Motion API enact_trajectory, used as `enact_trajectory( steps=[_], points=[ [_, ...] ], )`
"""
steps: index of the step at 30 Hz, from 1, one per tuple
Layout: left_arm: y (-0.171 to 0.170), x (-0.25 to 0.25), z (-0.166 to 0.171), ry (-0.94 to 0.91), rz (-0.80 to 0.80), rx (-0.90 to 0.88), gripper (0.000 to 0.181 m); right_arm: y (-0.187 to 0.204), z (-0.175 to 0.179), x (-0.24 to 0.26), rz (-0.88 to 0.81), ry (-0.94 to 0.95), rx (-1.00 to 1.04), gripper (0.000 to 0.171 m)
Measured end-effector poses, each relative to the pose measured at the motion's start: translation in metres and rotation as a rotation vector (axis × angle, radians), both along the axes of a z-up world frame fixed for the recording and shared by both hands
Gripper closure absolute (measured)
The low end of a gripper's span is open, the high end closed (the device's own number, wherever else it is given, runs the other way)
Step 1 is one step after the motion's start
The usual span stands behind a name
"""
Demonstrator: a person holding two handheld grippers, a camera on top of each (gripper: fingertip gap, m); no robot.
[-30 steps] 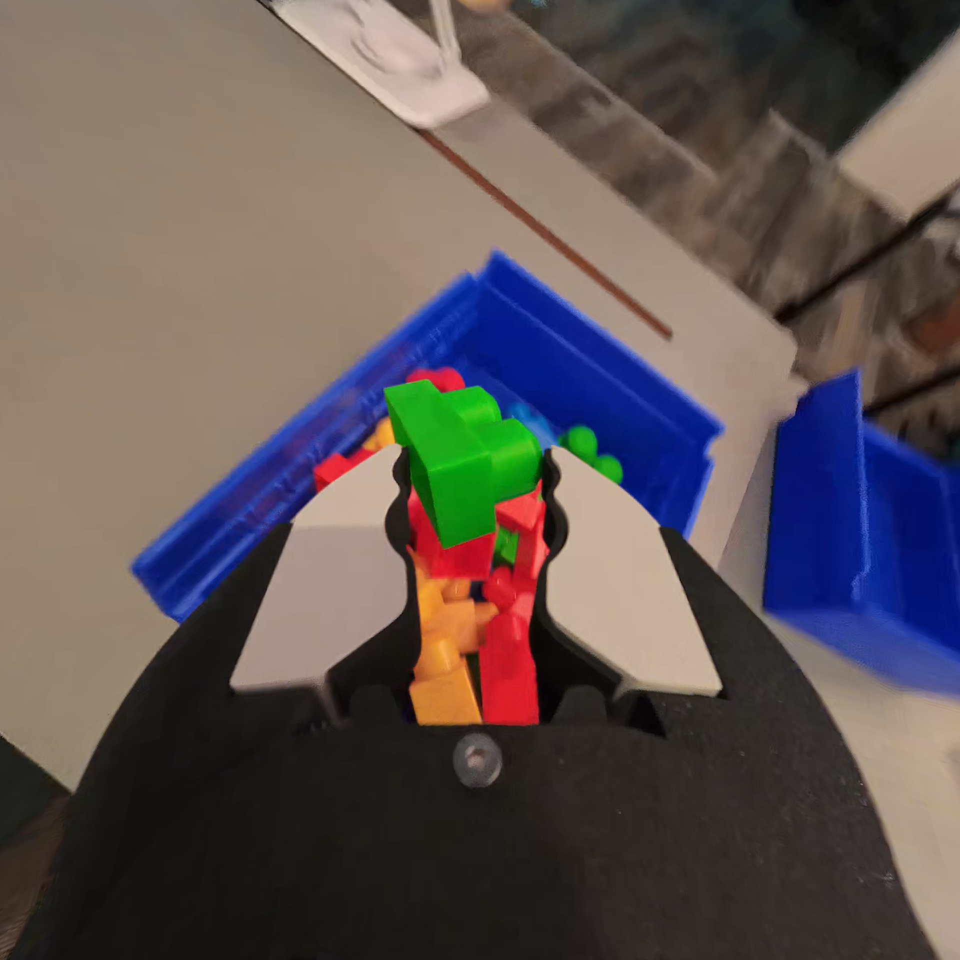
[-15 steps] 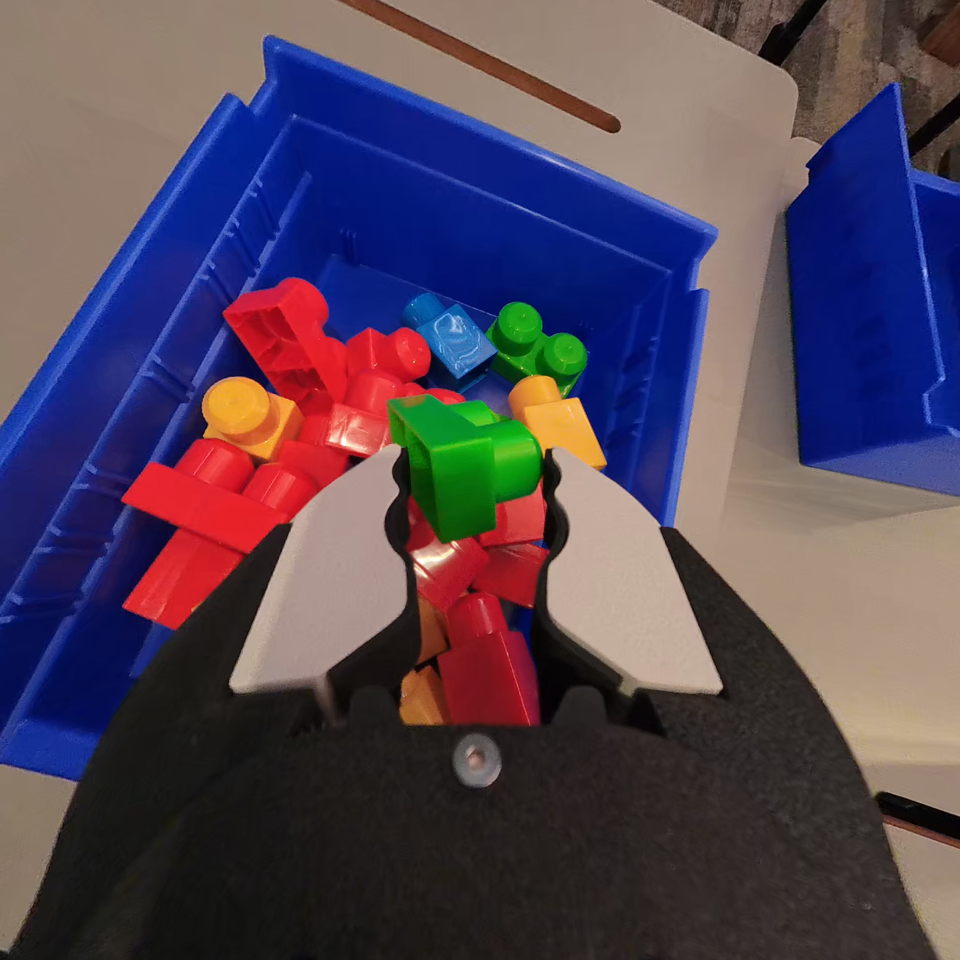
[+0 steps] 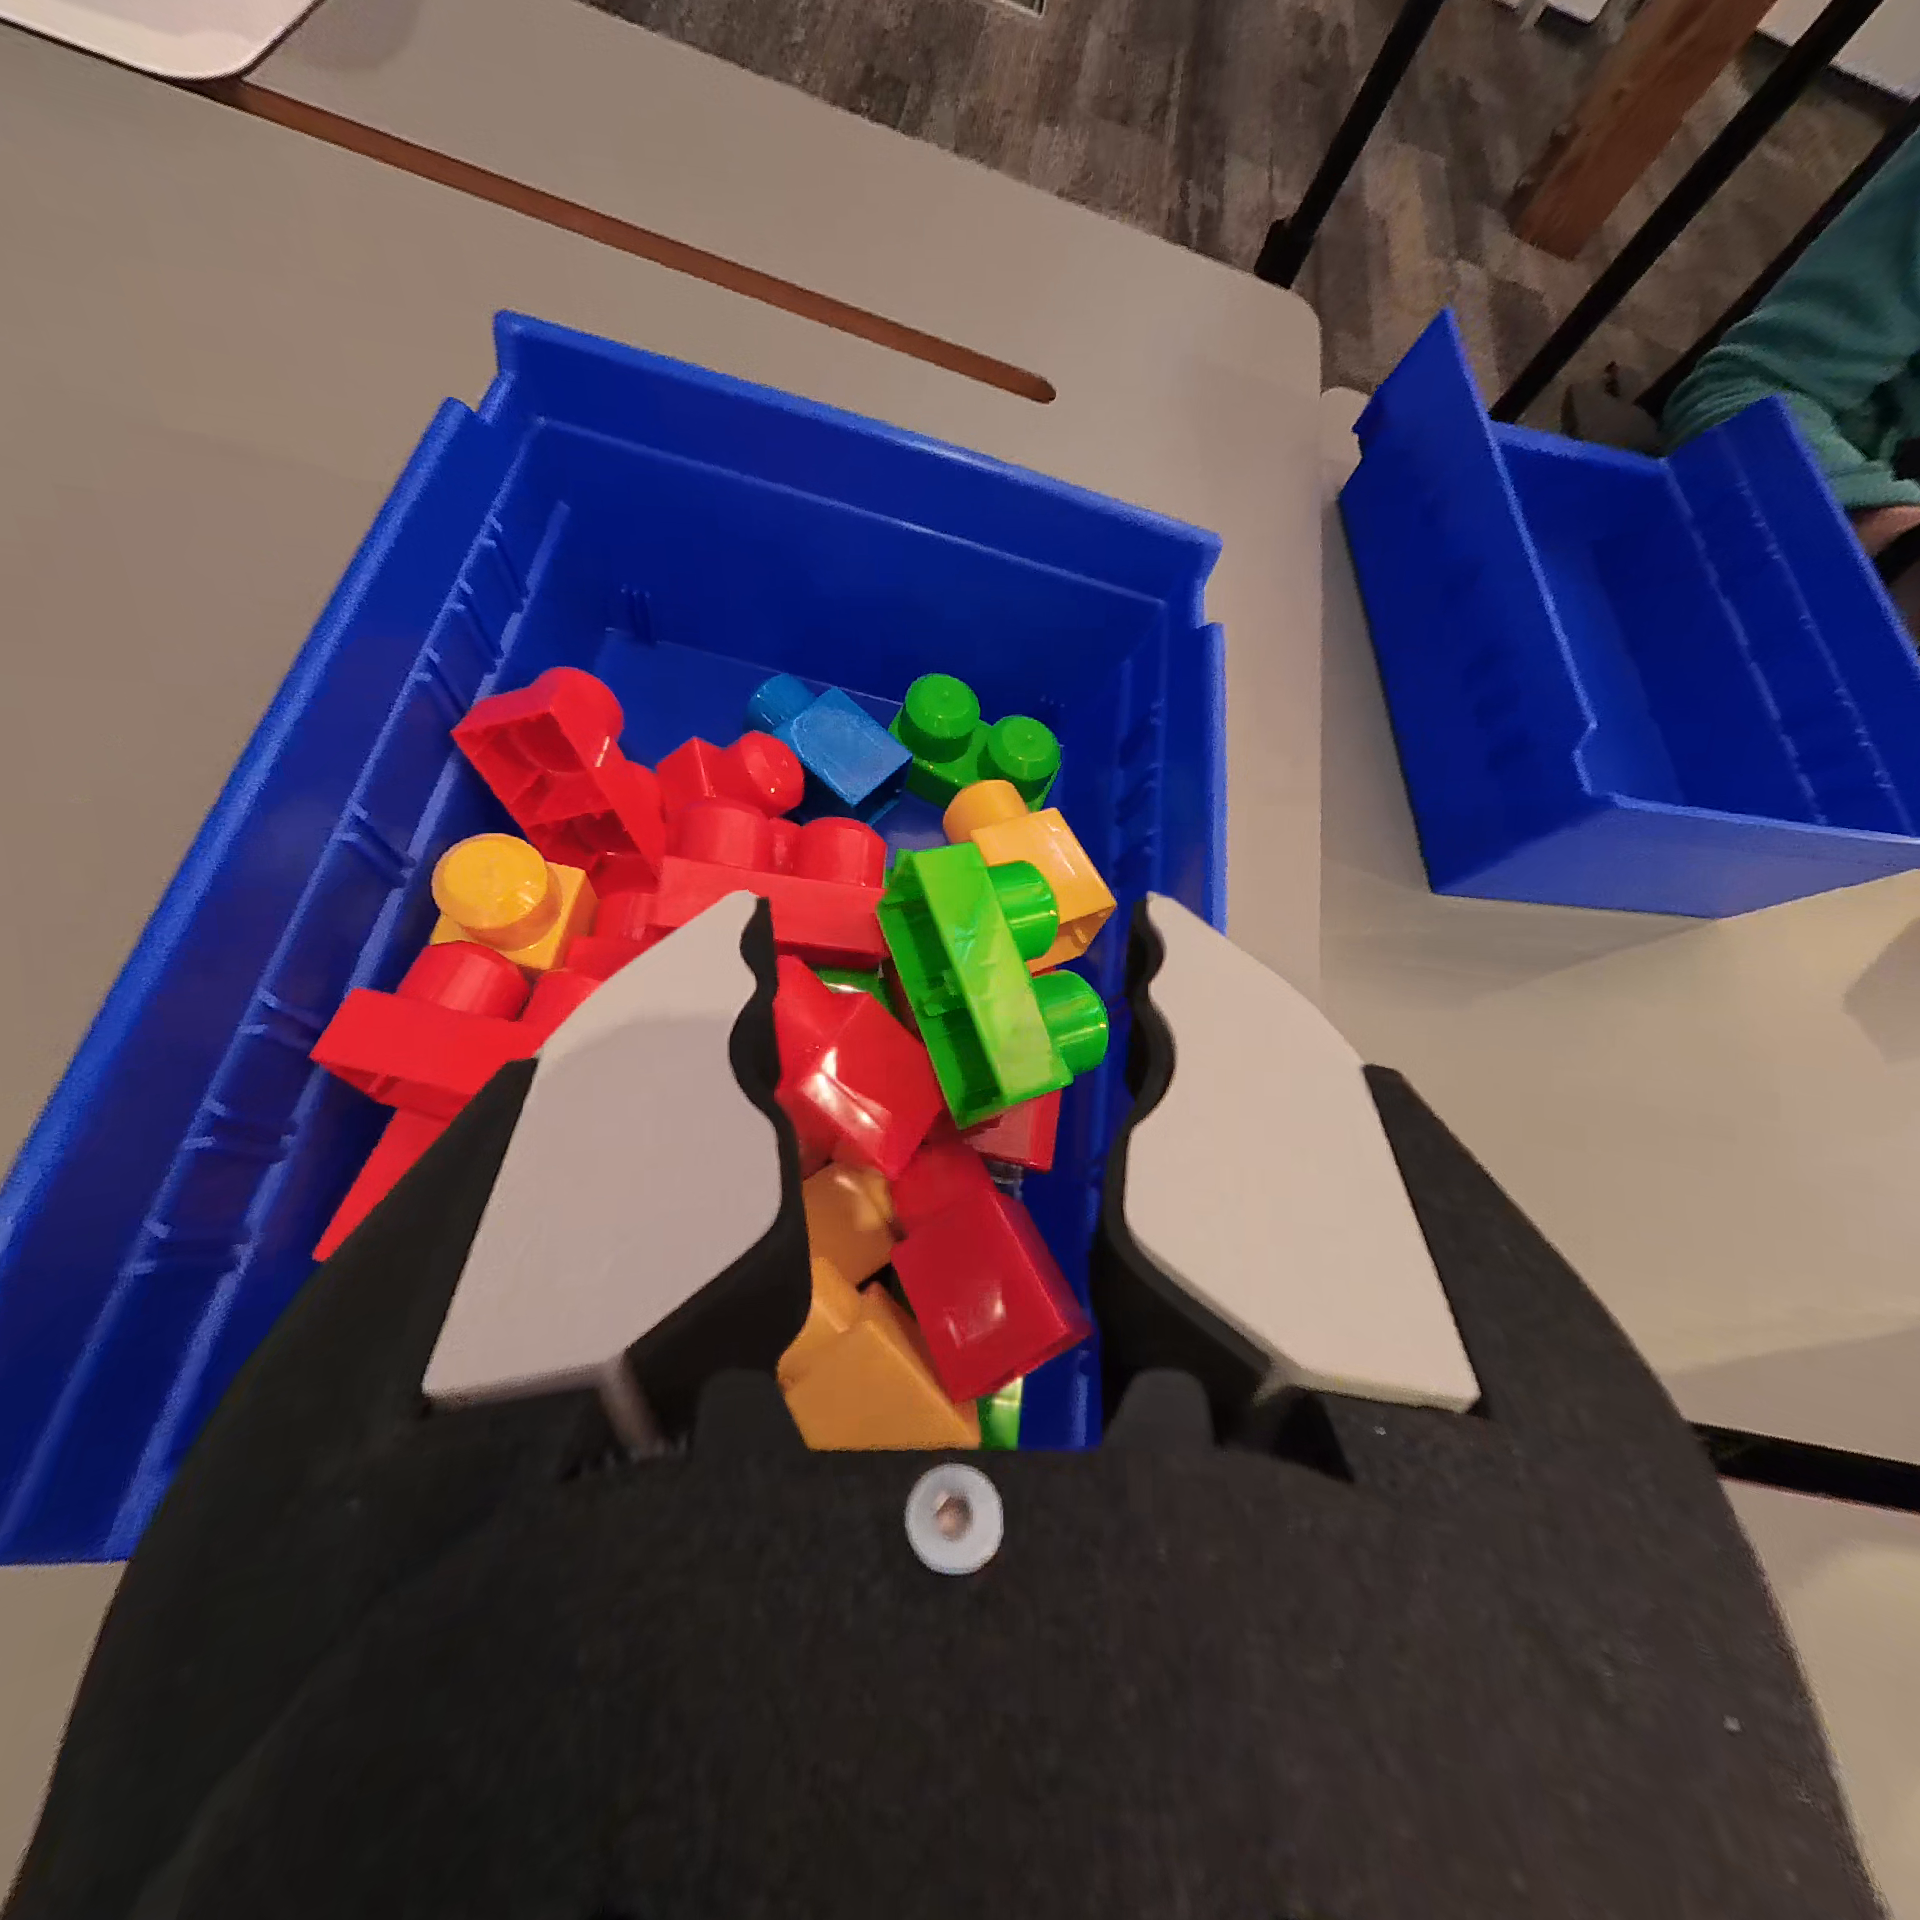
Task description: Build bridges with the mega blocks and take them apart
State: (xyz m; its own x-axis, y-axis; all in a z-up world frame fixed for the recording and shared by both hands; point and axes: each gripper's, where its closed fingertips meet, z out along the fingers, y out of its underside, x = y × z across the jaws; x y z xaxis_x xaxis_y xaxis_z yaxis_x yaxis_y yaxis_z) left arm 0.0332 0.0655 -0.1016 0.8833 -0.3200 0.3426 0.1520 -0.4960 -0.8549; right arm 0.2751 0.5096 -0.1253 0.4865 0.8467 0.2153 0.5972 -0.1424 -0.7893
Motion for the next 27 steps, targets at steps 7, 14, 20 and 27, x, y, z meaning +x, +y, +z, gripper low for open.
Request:
enact_trajectory(
  steps=[7,14,20,27],
  points=[
    [0.004,-0.044,-0.018,0.121,0.280,-0.050,0.151,-0.042,0.025,-0.026,-0.006,0.063,0.027,0.100],
    [0.018,-0.076,-0.024,0.168,0.495,-0.023,0.151,-0.108,0.052,-0.079,0.067,0.177,0.028,0.100],
    [0.029,-0.105,-0.044,0.154,0.641,-0.037,0.150,-0.163,0.047,-0.132,0.123,0.235,0.011,0.093],
    [0.019,-0.145,-0.064,0.264,0.804,-0.097,0.111,-0.203,-0.007,-0.185,0.141,0.295,-0.128,0.083]
  ],
)
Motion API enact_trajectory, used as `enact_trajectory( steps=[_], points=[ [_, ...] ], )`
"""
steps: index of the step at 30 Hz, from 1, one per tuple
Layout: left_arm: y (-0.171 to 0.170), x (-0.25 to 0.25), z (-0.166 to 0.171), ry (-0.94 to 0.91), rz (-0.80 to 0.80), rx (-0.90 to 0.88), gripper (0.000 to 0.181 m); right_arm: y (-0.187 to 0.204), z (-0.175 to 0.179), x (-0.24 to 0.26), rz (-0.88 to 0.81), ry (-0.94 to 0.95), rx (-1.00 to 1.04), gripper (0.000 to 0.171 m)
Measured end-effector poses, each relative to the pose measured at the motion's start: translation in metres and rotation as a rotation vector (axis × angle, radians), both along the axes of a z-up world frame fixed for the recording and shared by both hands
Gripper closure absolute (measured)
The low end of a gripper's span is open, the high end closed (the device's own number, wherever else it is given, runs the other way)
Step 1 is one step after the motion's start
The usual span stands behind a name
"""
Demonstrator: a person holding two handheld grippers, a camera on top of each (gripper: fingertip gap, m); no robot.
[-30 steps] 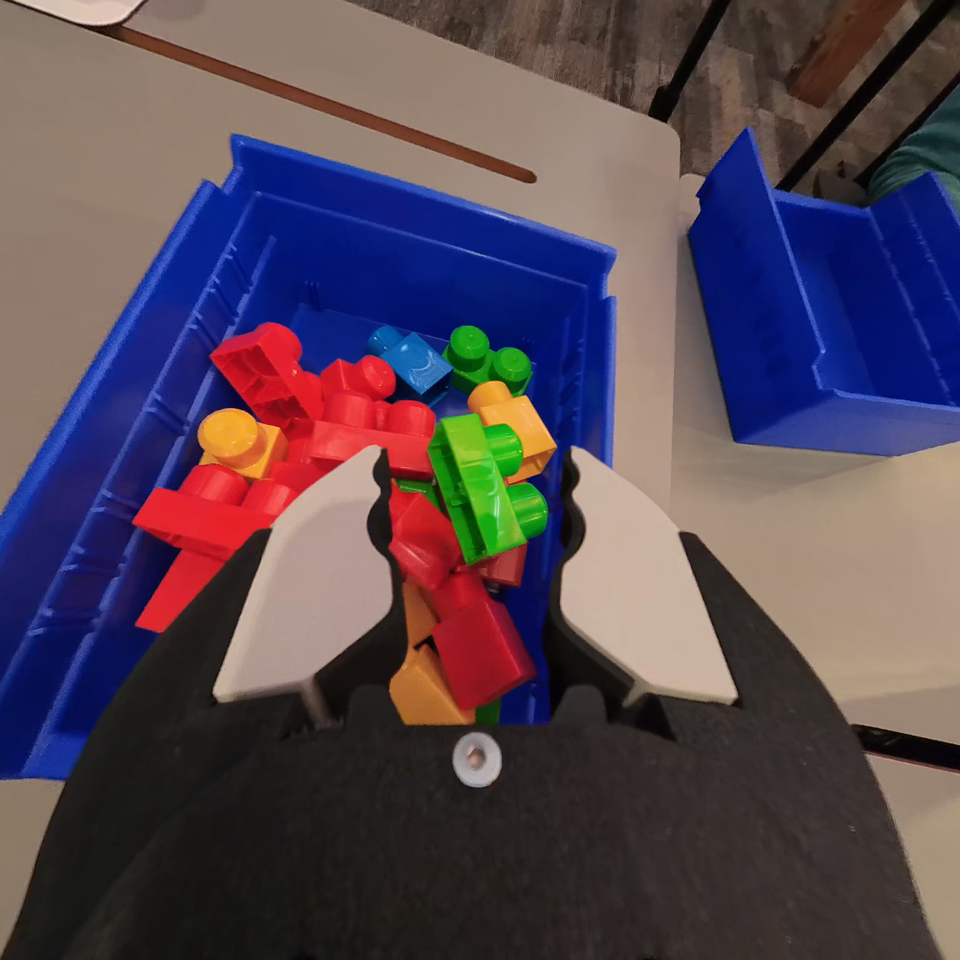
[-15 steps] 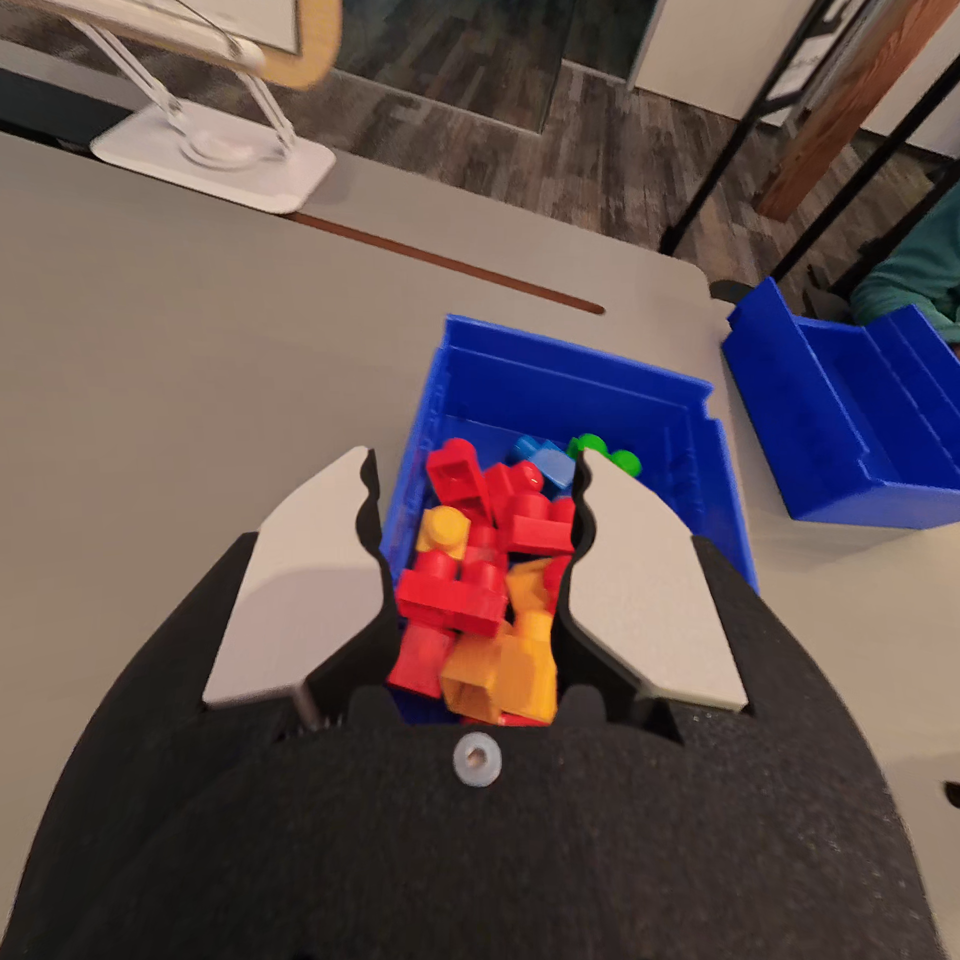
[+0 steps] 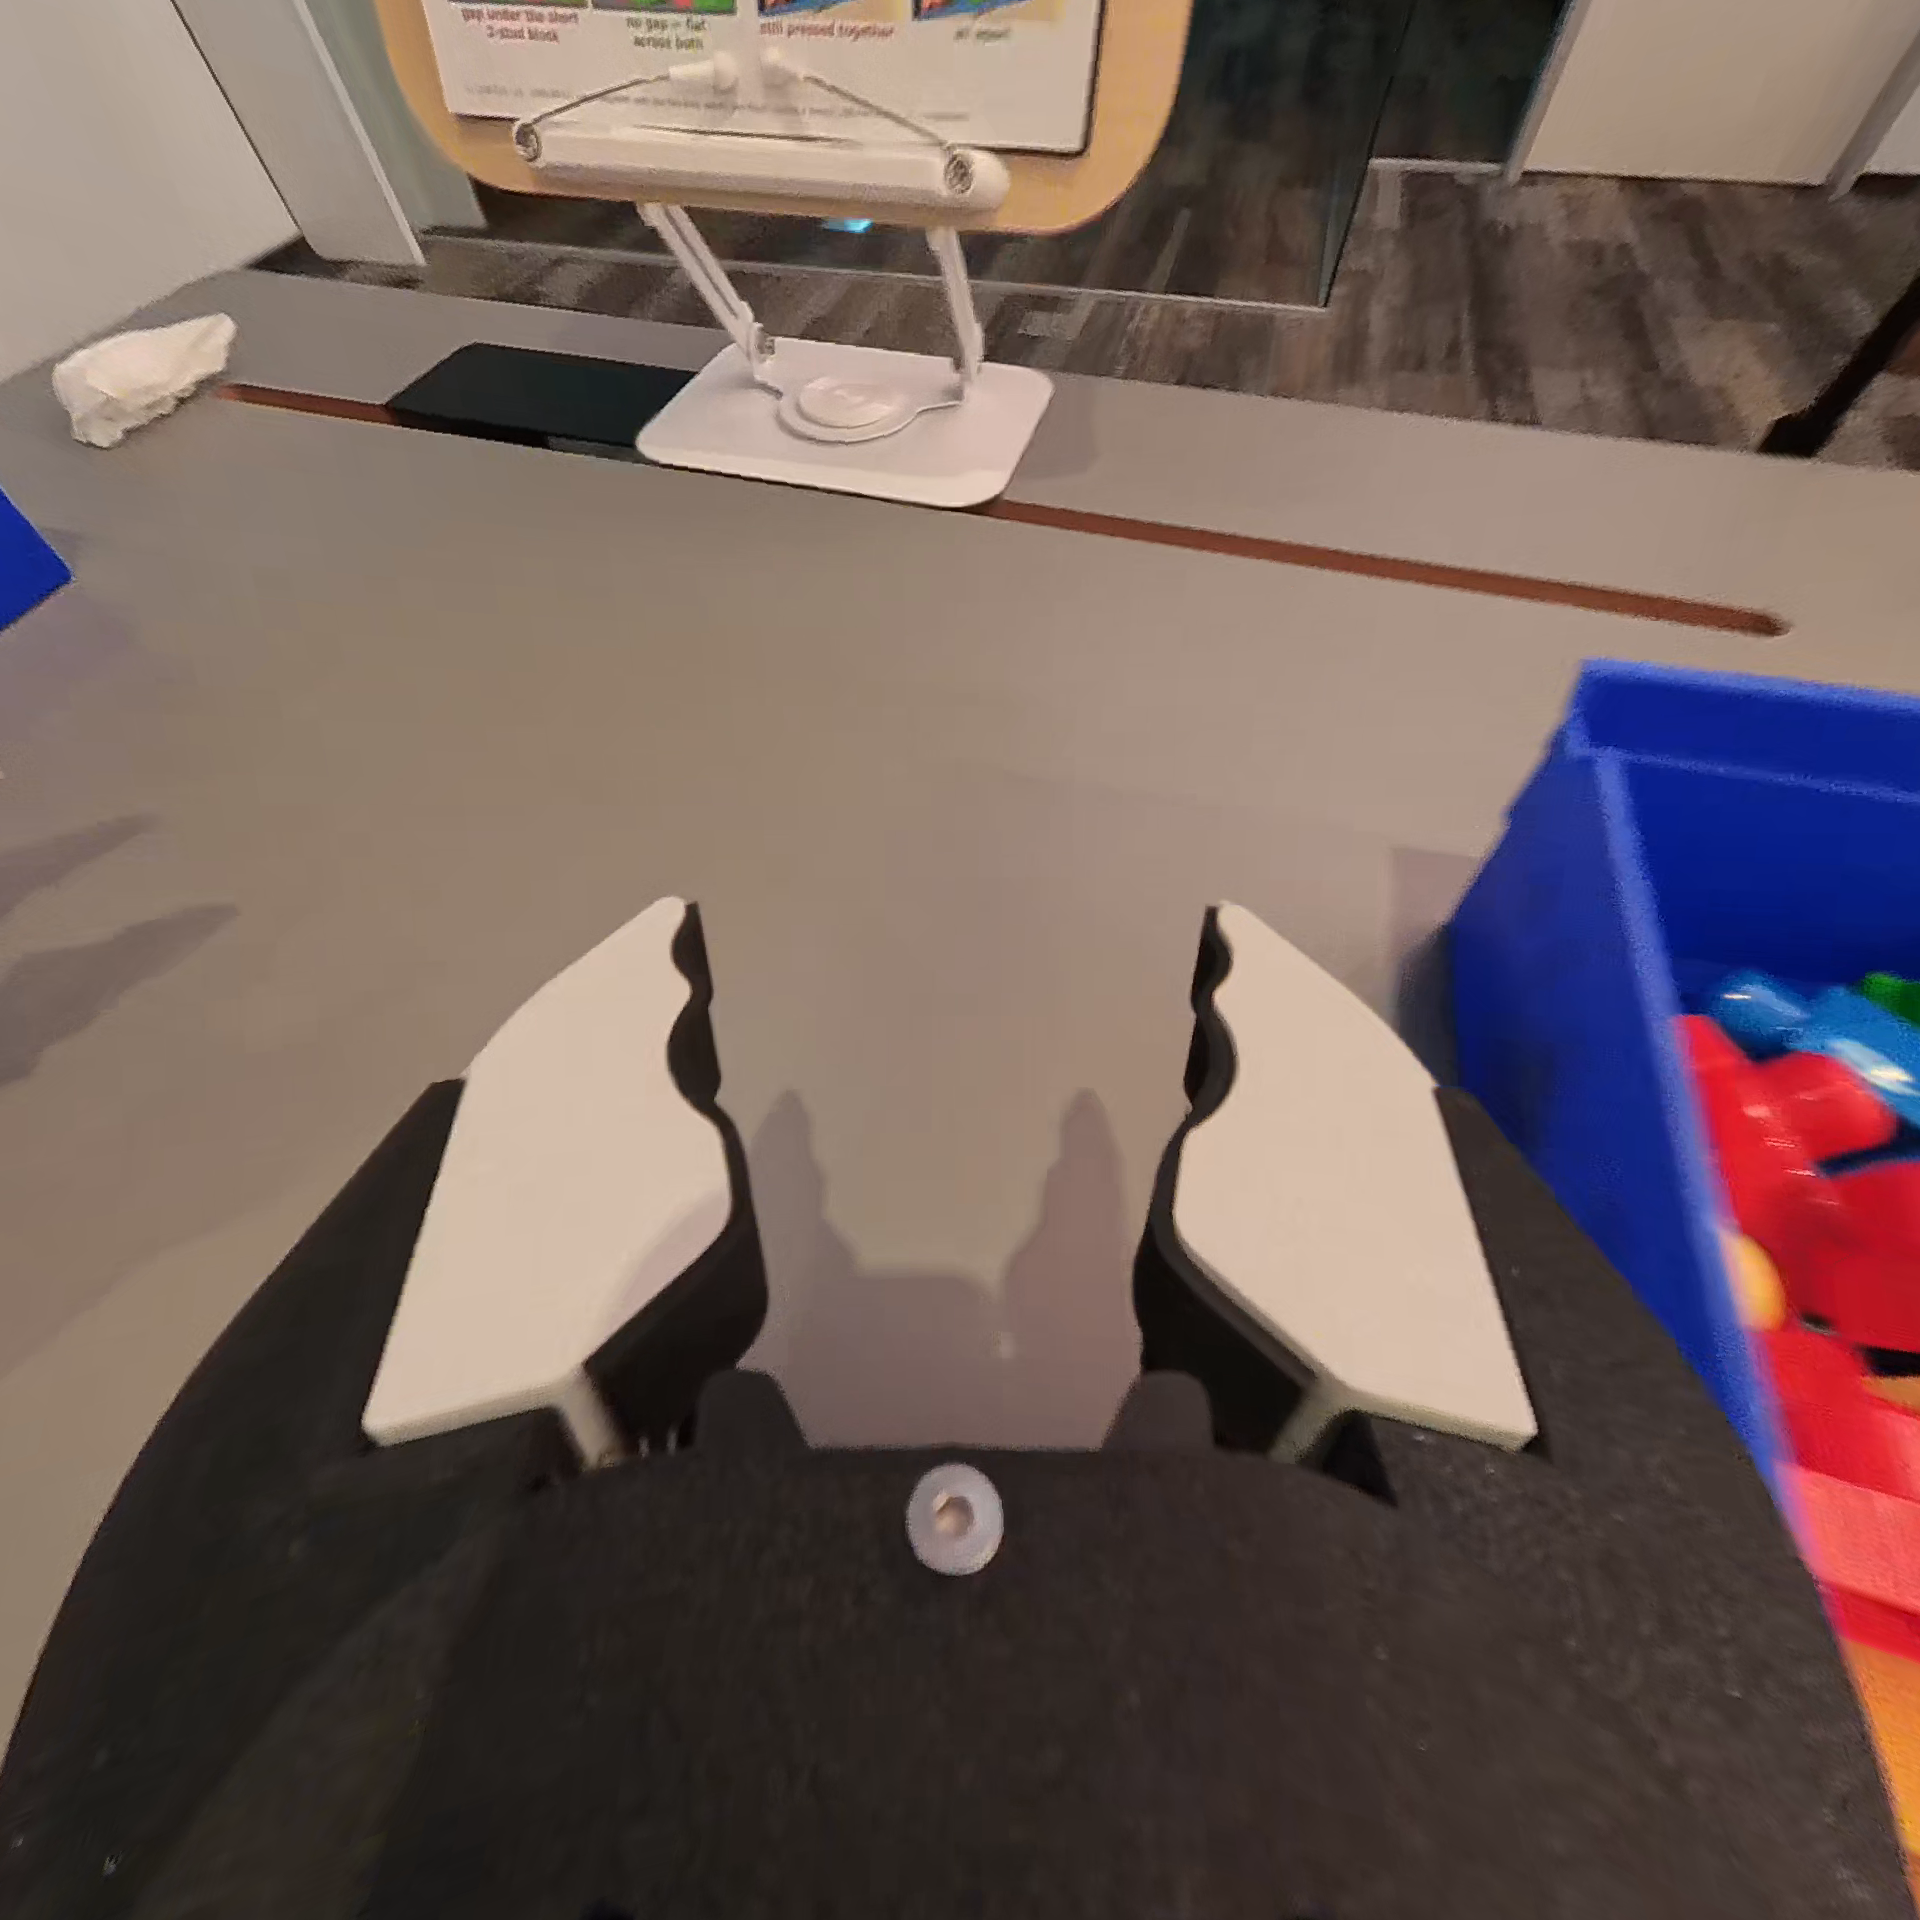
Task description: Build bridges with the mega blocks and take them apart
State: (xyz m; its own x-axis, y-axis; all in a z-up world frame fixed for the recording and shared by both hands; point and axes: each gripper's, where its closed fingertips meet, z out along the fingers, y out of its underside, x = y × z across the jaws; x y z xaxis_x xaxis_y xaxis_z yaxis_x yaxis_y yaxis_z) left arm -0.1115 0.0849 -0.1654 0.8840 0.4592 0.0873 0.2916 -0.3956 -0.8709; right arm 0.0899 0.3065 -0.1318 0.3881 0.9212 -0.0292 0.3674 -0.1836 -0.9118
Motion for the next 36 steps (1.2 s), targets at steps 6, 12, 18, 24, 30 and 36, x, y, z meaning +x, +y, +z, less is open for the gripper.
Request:
enact_trajectory(
  steps=[6,12,18,24,30,36],
  points=[
    [-0.004,-0.023,-0.012,0.059,0.100,-0.044,0.084,-0.008,-0.046,-0.040,-0.063,0.015,-0.059,0.060],
    [0.000,-0.034,-0.041,-0.018,0.152,-0.098,0.078,-0.016,-0.074,-0.068,-0.110,-0.003,-0.098,0.051],
    [0.000,-0.042,-0.067,-0.060,0.187,-0.131,0.078,-0.018,-0.094,-0.081,-0.149,-0.069,-0.105,0.049],
    [0.002,-0.044,-0.077,-0.097,0.187,-0.159,0.078,-0.014,-0.099,-0.087,-0.179,-0.089,-0.113,0.052],
    [0.003,-0.046,-0.081,-0.111,0.193,-0.178,0.081,-0.013,-0.106,-0.089,-0.191,-0.136,-0.135,0.054],
    [0.003,-0.048,-0.086,-0.141,0.200,-0.198,0.083,-0.011,-0.117,-0.089,-0.199,-0.179,-0.201,0.055]
  ],
)
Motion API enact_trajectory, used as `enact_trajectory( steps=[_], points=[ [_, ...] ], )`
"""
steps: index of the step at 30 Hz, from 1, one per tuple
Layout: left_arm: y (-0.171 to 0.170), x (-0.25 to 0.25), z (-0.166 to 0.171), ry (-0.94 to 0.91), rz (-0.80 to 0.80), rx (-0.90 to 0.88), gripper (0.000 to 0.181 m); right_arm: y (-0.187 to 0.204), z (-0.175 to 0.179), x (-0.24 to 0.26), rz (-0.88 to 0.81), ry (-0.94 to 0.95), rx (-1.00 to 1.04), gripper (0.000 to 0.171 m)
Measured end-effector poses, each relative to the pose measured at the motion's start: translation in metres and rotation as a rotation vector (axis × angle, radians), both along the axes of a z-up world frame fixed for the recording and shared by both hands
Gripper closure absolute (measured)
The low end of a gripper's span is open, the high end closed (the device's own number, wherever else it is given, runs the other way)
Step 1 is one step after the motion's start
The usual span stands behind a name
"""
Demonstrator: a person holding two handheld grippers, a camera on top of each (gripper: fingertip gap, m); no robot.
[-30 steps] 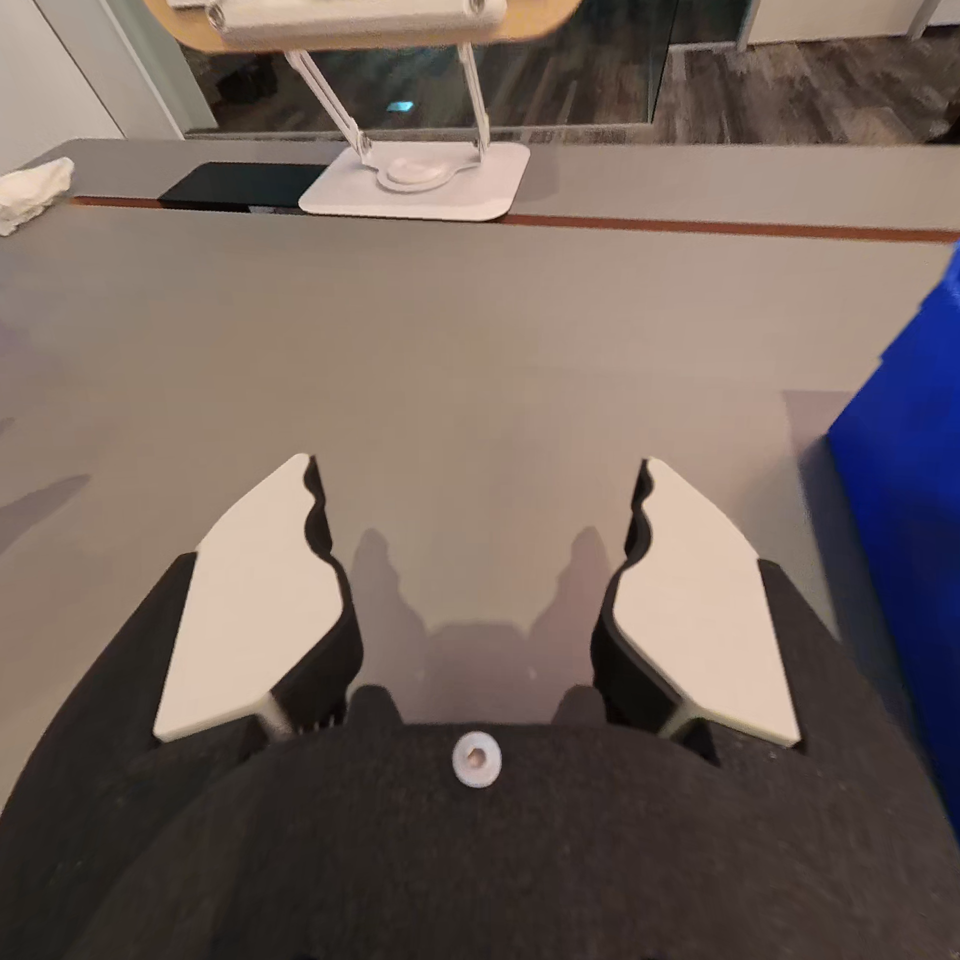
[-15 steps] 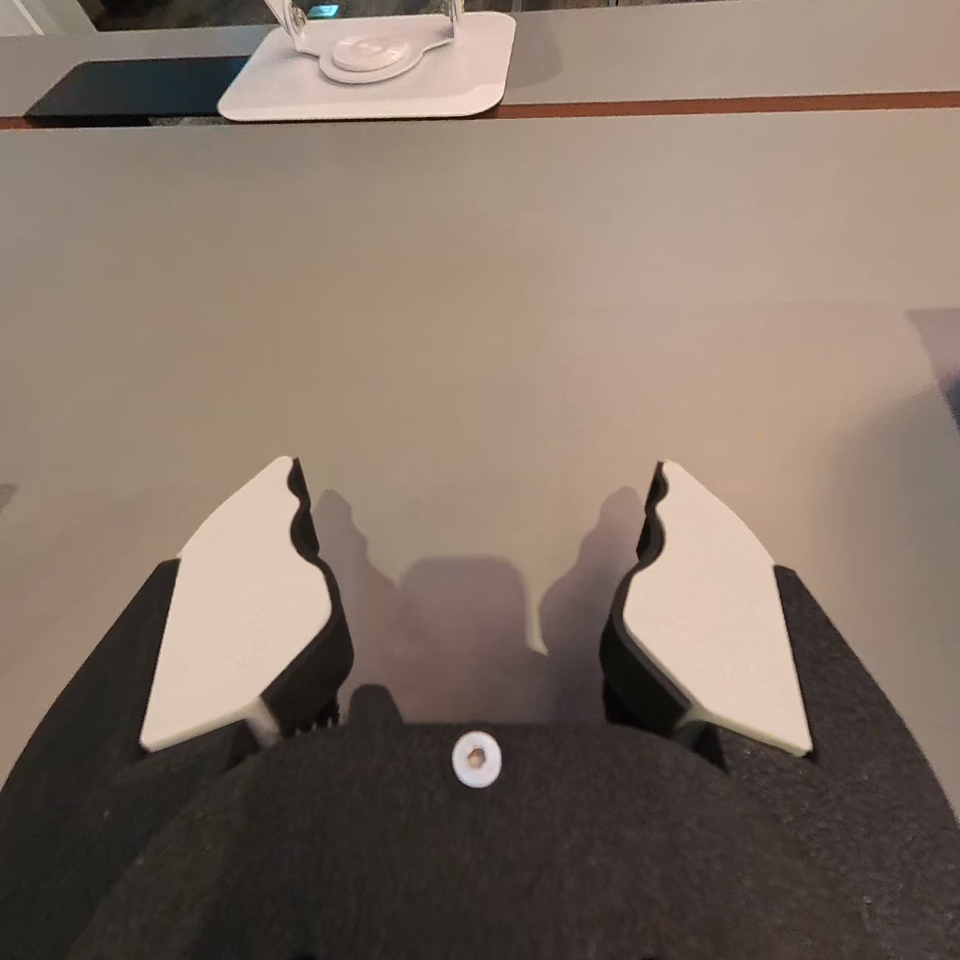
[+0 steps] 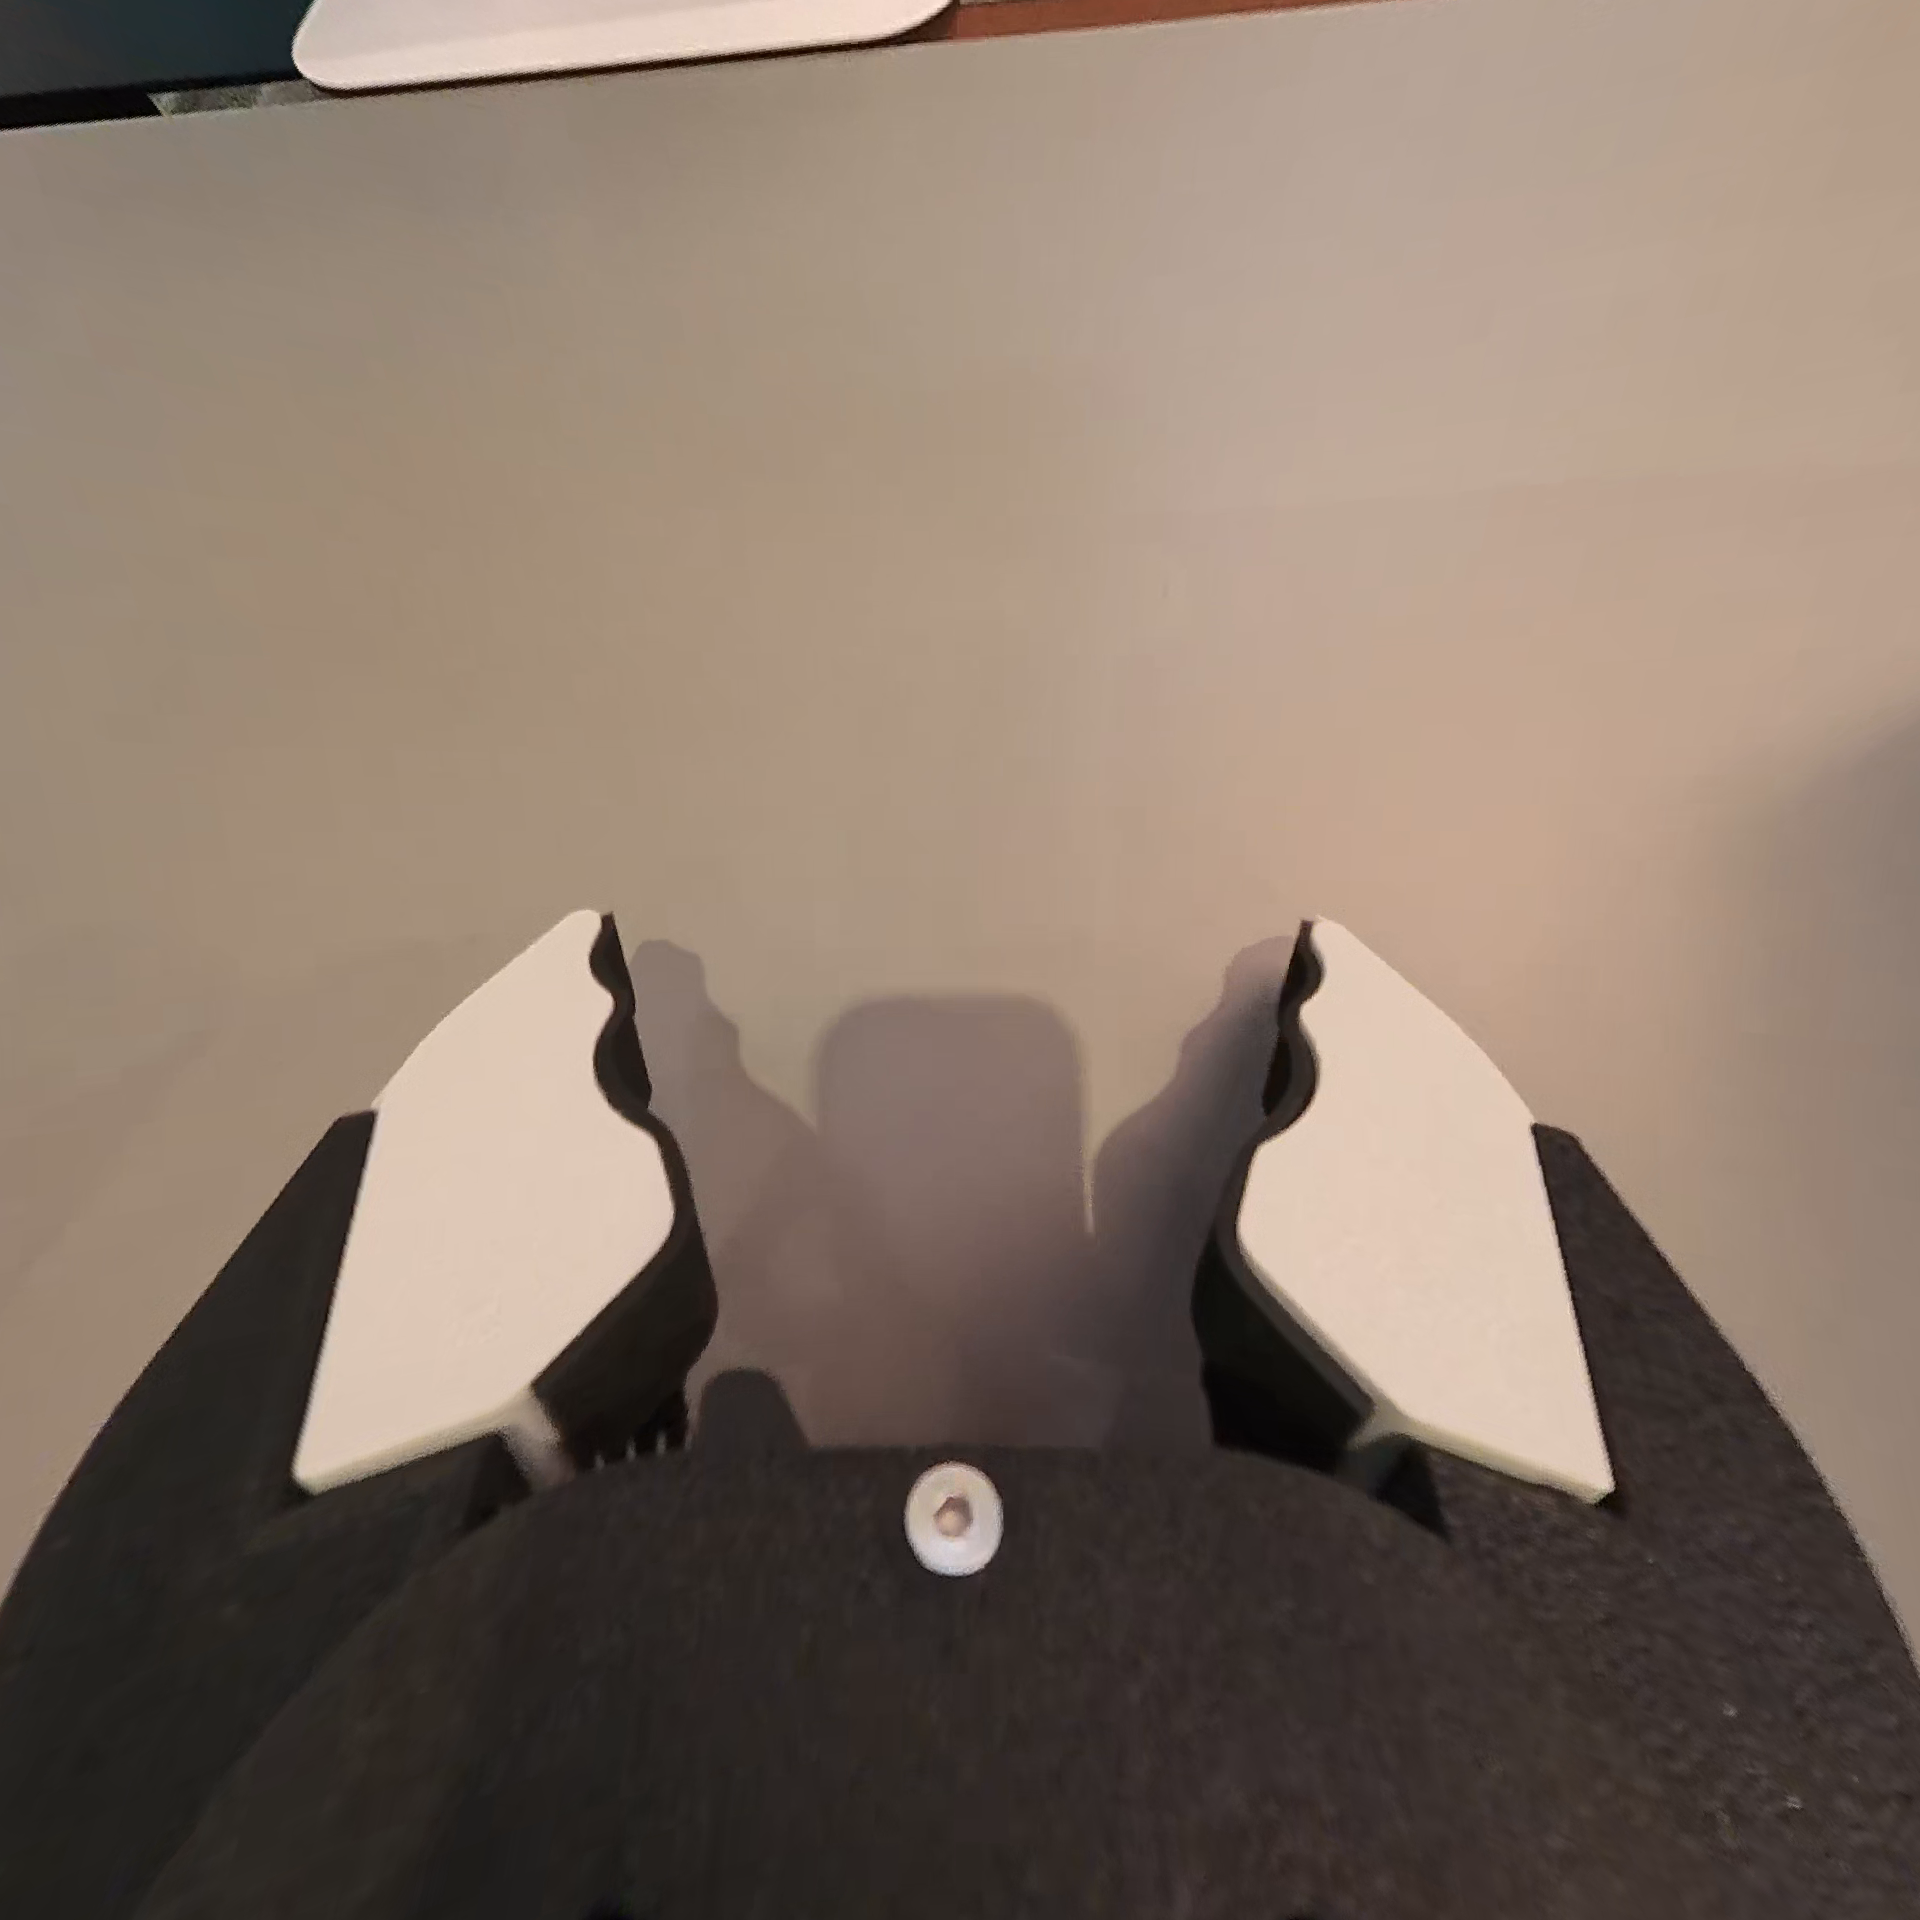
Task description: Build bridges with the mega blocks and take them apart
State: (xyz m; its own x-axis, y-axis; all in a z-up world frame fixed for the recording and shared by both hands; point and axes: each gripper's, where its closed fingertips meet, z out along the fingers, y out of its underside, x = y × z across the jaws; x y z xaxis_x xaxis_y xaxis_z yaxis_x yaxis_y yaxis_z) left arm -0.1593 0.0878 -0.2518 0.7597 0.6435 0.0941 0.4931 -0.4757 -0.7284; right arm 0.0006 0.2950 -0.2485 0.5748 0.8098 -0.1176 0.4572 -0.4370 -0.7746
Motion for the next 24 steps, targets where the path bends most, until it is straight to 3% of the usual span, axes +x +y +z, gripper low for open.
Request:
enact_trajectory(
  steps=[24],
  points=[
    [0.000,-0.004,-0.005,0.054,0.029,-0.081,0.087,0.002,-0.015,0.002,-0.037,-0.157,0.024,0.055]
  ],
)
